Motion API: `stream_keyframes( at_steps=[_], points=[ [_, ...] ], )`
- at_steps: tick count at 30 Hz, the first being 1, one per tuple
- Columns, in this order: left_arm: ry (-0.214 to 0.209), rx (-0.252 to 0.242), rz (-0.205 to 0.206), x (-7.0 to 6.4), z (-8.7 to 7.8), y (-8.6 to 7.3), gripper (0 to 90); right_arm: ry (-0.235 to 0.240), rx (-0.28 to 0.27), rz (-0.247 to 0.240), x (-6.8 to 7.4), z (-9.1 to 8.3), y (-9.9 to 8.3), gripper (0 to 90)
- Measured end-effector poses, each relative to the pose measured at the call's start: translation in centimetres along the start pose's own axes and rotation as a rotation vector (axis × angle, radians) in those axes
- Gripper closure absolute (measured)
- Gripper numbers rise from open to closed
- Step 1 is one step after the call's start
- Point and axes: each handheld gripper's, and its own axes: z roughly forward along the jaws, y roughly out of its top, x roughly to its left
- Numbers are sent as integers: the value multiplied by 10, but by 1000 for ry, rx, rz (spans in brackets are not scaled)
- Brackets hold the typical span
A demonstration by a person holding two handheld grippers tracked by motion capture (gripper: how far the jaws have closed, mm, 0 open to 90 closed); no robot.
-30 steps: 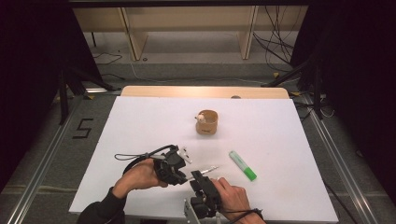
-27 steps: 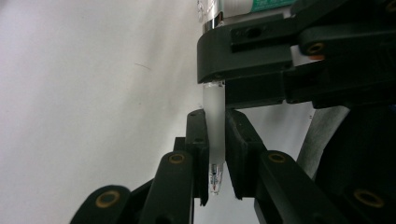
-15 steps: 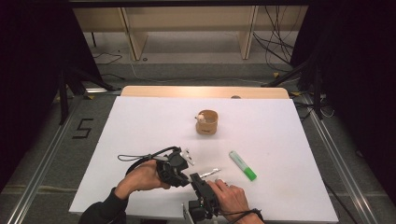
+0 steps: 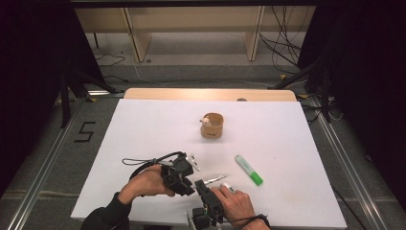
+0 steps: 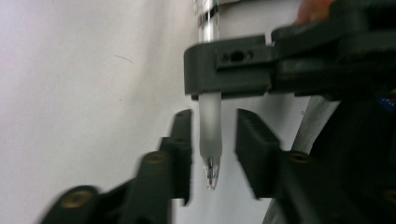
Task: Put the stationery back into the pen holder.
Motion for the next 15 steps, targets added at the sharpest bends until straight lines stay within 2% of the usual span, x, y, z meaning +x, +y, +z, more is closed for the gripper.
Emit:
stream_keyframes(
  at_steps=[1, 6, 10, 15],
  points=[
    [20, 2, 3, 0, 0, -1, 611, -2, -1, 1, -1, 0, -1, 795],
    [26, -13, -3, 6, -6, -6, 545, -16, 13, 3, -2, 0, -6, 795],
    [25, -52, -14, 11, -19, -15, 496, -22, 23, 12, -6, -2, -16, 795],
    [32, -75, -28, 17, -22, -24, 376, -48, 22, 57, -14, -5, -29, 795]
  ],
)
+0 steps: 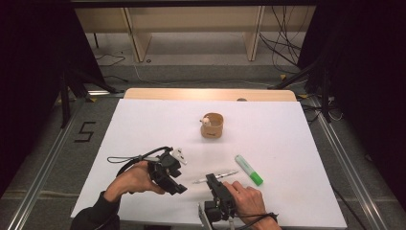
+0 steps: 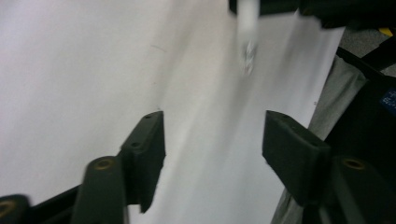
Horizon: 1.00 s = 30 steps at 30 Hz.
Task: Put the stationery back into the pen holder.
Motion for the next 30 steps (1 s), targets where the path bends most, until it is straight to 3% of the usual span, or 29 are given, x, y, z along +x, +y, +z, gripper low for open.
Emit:
stream_keyframes(
  at_steps=[2, 5, 6, 7, 8, 9, 10, 11, 12, 13, 14, 15, 16, 17, 18, 19, 20, 21, 22, 23, 24, 25, 26, 28, 29, 30],
  points=[
    [0, -33, -17, 4, 0, -4, 354, 5, 4, 47, -6, -2, -5, 795],
    [3, -73, -38, 9, 1, -9, 321, 13, -12, 160, -19, -3, -14, 795],
    [-14, -127, -54, 16, 2, -14, 313, 13, -16, 195, -23, -4, -17, 795],
    [-14, -127, -54, 16, 2, -14, 309, 14, -17, 226, -27, -4, -20, 795],
    [-15, -187, -76, 21, 3, -19, 306, 12, -17, 254, -31, -5, -23, 795],
    [-15, -187, -76, 21, 3, -19, 303, 12, -20, 281, -35, -5, -26, 795],
    [1, -244, -97, 23, 5, -23, 297, 11, -24, 307, -39, -5, -29, 795],
    [1, -244, -97, 23, 5, -23, 291, 14, -27, 343, -42, -5, -32, 795],
    [43, -293, -102, 23, 5, -27, 286, 21, -29, 378, -46, -5, -35, 795],
    [43, -293, -102, 23, 5, -27, 283, 30, -32, 430, -50, -5, -38, 795],
    [74, -342, -114, 22, 6, -32, 280, 42, -46, 473, -54, -4, -42, 795],
    [74, -342, -114, 22, 6, -32, 276, 42, -46, 473, -54, -4, -42, 795],
    [99, -382, -117, 20, 7, -37, 271, 68, -59, 560, -62, -3, -49, 795],
    [99, -382, -117, 20, 7, -37, 266, 68, -59, 560, -62, -3, -49, 795],
    [117, -415, -126, 19, 10, -42, 260, 94, -87, 669, -71, 0, -57, 795],
    [117, -415, -126, 19, 10, -42, 259, 109, -97, 726, -75, 2, -61, 795],
    [132, -448, -139, 18, 11, -46, 256, 122, -109, 779, -78, 4, -65, 795],
    [132, -448, -139, 18, 11, -46, 251, 122, -109, 779, -78, 4, -65, 795],
    [122, -484, -165, 17, 11, -49, 248, 153, -125, 880, -86, 9, -72, 795],
    [122, -484, -165, 17, 11, -49, 246, 169, -139, 936, -90, 11, -76, 795],
    [127, -523, -178, 16, 12, -52, 242, 185, -155, 995, -93, 13, -80, 795],
    [127, -523, -178, 16, 12, -52, 240, 185, -155, 995, -93, 13, -80, 795],
    [140, -547, -189, 14, 14, -55, 235, 211, -187, 1104, -100, 19, -89, 795],
    [140, -558, -194, 15, 17, -58, 235, 230, -213, 1194, -105, 26, -95, 795],
    [140, -558, -194, 15, 17, -58, 234, 230, -213, 1194, -105, 26, -95, 795],
    [146, -565, -200, 16, 19, -62, 231, 252, -215, 1253, -110, 34, -101, 795]
  ],
)
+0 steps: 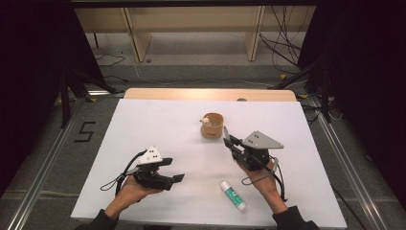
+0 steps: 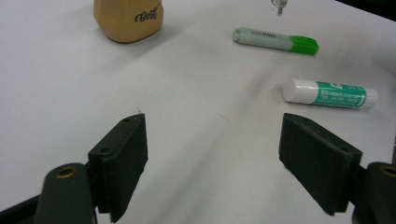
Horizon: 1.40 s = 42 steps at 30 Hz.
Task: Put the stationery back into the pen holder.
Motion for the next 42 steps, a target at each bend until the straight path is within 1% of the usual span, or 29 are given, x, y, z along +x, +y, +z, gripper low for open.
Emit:
stream_keyframes(
  at_steps=[1, 2, 3, 4, 5, 6, 9, 11, 12, 13, 14, 16, 17, 18, 19, 20, 23, 24, 25, 26, 28, 29, 30, 33, 36, 38, 39, 40, 42],
  points=[
    [0, 0, 0, 0, 0, 0, 230, 4, 1, 25, -3, 3, 1, 795],
    [2, -9, -21, 0, -1, -3, 220, 12, -5, 47, -7, 6, 1, 795],
    [2, -9, -21, 0, -1, -3, 209, 12, -5, 47, -7, 6, 1, 795],
    [4, -15, -27, -1, -2, -5, 206, 26, -9, 106, -13, 13, 3, 795],
    [4, -15, -27, -1, -2, -5, 202, 26, -9, 106, -13, 13, 3, 795],
    [0, -25, -12, -3, -4, -7, 200, 31, -13, 138, -18, 19, 4, 795],
    [7, -36, -4, -4, -6, -10, 195, 35, -23, 207, -26, 27, 7, 795],
    [10, -39, 0, -5, -7, -11, 194, 37, -29, 242, -32, 32, 10, 794],
    [27, -46, 6, -6, -8, -14, 194, 38, -32, 255, -34, 34, 12, 794],
    [27, -46, 6, -6, -8, -14, 194, 38, -32, 255, -34, 34, 12, 794],
    [35, -51, 10, -7, -9, -16, 192, 35, -39, 290, -40, 40, 16, 794],
    [38, -56, 16, -8, -11, -18, 189, 30, -44, 308, -44, 44, 18, 794],
    [38, -56, 16, -8, -11, -18, 189, 30, -44, 308, -44, 44, 18, 794],
    [54, -55, 39, -8, -11, -20, 189, 30, -46, 315, -47, 49, 21, 794],
    [54, -55, 39, -8, -11, -20, 189, 30, -46, 315, -47, 49, 21, 794],
    [65, -44, 48, -7, -11, -22, 189, 23, -49, 314, -50, 54, 25, 794],
    [65, -47, 38, -7, -11, -24, 189, 14, -46, 314, -52, 59, 28, 794],
    [69, -52, 31, -8, -10, -26, 188, 5, -44, 318, -54, 64, 32, 794],
    [66, -44, 37, -8, -10, -27, 189, 2, -46, 323, -55, 65, 33, 794],
    [70, -36, 54, -9, -10, -27, 188, 1, -50, 331, -57, 67, 35, 794],
    [69, -42, 60, -10, -12, -26, 188, 1, -49, 339, -60, 71, 39, 794],
    [69, -42, 60, -10, -12, -26, 188, -4, -49, 338, -62, 73, 41, 794],
    [73, -58, 50, -10, -13, -26, 188, -8, -47, 342, -63, 74, 43, 794],
    [73, -58, 50, -10, -14, -26, 187, -15, -50, 336, -64, 79, 47, 794],
    [71, -71, 45, -10, -13, -27, 188, -33, -49, 344, -66, 89, 49, 794],
    [67, -63, 49, -10, -11, -27, 187, -45, -47, 353, -67, 95, 50, 794],
    [67, -63, 49, -10, -11, -27, 188, -45, -47, 353, -67, 95, 50, 794],
    [64, -62, 53, -10, -11, -28, 188, -57, -43, 353, -68, 100, 52, 794],
    [64, -63, 51, -10, -11, -28, 188, -67, -47, 353, -69, 103, 54, 794]
  ],
)
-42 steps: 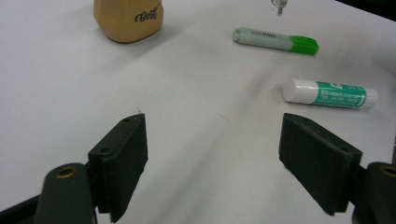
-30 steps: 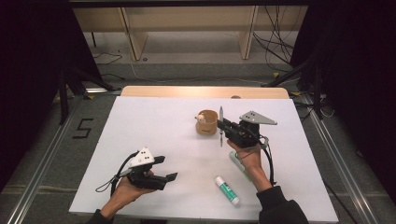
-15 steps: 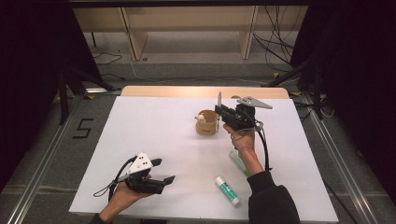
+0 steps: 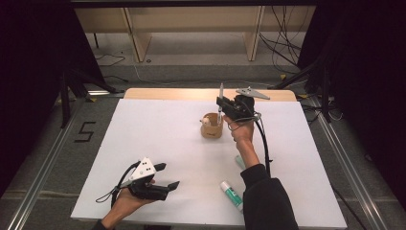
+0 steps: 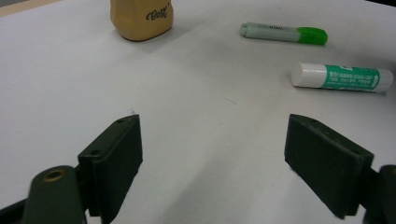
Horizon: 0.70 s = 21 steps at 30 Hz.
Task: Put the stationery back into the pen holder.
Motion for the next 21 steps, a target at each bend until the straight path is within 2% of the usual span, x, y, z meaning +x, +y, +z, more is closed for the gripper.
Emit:
stream_keyframes(
  at_steps=[9, 10, 13, 21],
  points=[
    [-3, -13, -3, 1, -1, 1, 188, -32, 3, -6, -3, 12, 3, 794],
    [-2, -16, -16, 2, -1, 1, 188, -35, 5, 3, -4, 16, 0, 794],
    [1, -15, -16, 3, -1, 0, 188, -37, 10, 7, -5, 19, -2, 794],
    [9, -30, -16, 4, -3, 1, 188, -54, 34, -12, -4, 28, -9, 793]
  ],
)
